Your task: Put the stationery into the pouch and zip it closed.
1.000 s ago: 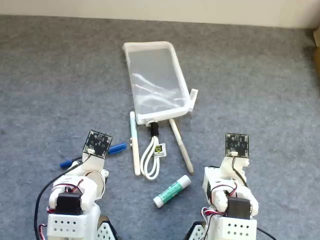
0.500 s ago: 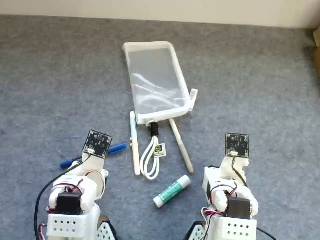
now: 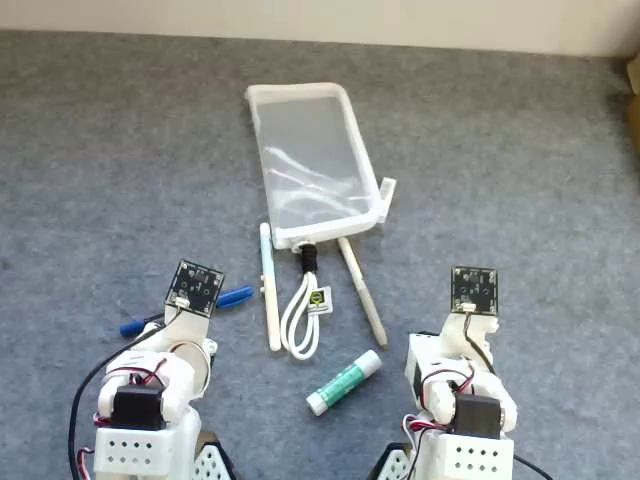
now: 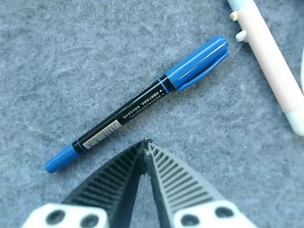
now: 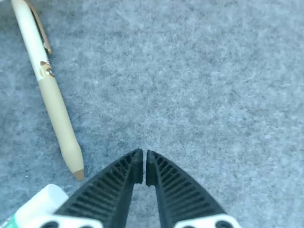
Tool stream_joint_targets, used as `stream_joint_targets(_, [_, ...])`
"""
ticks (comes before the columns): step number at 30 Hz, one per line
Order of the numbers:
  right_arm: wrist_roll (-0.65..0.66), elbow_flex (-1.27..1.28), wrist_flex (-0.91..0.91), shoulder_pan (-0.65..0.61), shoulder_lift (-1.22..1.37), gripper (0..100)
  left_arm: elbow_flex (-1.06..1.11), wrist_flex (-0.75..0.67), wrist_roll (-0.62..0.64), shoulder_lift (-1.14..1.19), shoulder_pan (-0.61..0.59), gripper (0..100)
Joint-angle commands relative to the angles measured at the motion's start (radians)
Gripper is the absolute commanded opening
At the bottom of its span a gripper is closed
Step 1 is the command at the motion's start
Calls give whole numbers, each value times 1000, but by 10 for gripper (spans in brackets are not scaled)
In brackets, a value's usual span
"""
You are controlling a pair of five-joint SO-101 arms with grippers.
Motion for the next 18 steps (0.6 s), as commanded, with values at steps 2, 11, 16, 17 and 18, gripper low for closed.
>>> stream_joint_targets(2, [11, 125, 2, 12, -12, 19, 22, 8, 6, -10, -12, 7])
stream_joint_targets(11, [9, 125, 2, 7, -12, 19, 22, 8, 6, -10, -12, 7])
stream_joint_targets(16, [6, 125, 2, 5, -10, 19, 22, 8, 6, -10, -12, 7])
stream_joint_targets(17, [6, 125, 2, 5, -10, 19, 22, 8, 6, -10, -12, 7])
stream_joint_targets(18, [6, 125, 2, 5, -10, 19, 22, 8, 6, -10, -12, 7])
